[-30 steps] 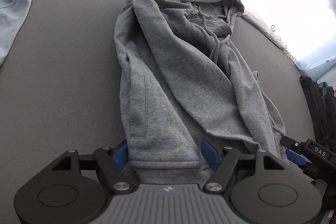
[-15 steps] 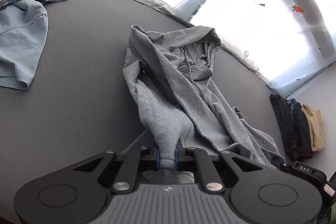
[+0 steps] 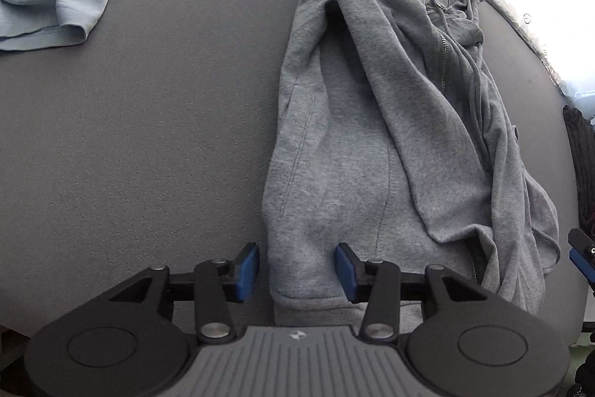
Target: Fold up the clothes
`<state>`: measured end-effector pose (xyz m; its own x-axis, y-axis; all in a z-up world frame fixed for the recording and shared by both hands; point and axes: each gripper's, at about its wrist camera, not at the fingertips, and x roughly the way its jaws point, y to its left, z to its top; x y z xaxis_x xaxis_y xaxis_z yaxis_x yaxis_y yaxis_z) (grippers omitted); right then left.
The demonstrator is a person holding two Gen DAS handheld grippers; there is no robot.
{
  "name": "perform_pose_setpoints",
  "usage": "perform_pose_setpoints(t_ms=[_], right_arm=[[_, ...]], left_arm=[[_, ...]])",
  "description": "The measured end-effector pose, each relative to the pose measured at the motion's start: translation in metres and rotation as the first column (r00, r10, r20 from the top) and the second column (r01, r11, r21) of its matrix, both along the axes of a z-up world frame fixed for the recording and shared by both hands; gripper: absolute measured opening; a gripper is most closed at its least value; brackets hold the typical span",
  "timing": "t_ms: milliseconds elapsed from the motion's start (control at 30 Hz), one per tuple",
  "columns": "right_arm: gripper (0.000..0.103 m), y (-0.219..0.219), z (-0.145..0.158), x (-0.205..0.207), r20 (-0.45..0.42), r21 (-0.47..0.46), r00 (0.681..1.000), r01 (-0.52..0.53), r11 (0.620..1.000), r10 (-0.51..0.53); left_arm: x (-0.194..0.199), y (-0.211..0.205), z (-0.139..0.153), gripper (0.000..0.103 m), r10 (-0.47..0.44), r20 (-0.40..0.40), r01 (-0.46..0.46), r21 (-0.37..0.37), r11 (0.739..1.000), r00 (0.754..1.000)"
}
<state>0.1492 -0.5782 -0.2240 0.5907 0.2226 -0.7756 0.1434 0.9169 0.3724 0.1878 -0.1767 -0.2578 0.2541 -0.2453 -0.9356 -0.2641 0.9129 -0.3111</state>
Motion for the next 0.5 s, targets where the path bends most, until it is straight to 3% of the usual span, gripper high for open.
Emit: perform_pose_setpoints(t_ms=[167, 233, 400, 500], right_arm=[[0.043, 0.019, 0.005, -0.005, 0.023, 0.053, 0.997, -0.077, 0.996, 0.076], [0.043, 0.033, 0.0, -0.009, 0.003, 0.065, 0.992, -0.129, 0.99, 0.129], [0.043, 0.053, -0.014, -0.018, -0.07, 0.004, 0.974, -0.214, 0.977, 0.214], [0.02, 0.056, -0.02, -0.022, -0.101, -0.057, 0.976, -0.202, 0.978, 0.195]], left_arm=[[-0.002, -0.004, -0.004, 0.054, -0.012, 0.003, 0.012, 0.008, 1.0, 1.0], [-0.004, -0.011, -0.004, 0.063, -0.04, 0.016, 0.039, 0.025, 0.999, 0.999], [-0.011, -0.036, -0.004, 0.078, -0.126, 0.046, 0.12, 0.115, 0.986, 0.991], [-0.013, -0.048, -0.007, 0.093, -0.175, 0.048, 0.167, 0.139, 0.976, 0.983]])
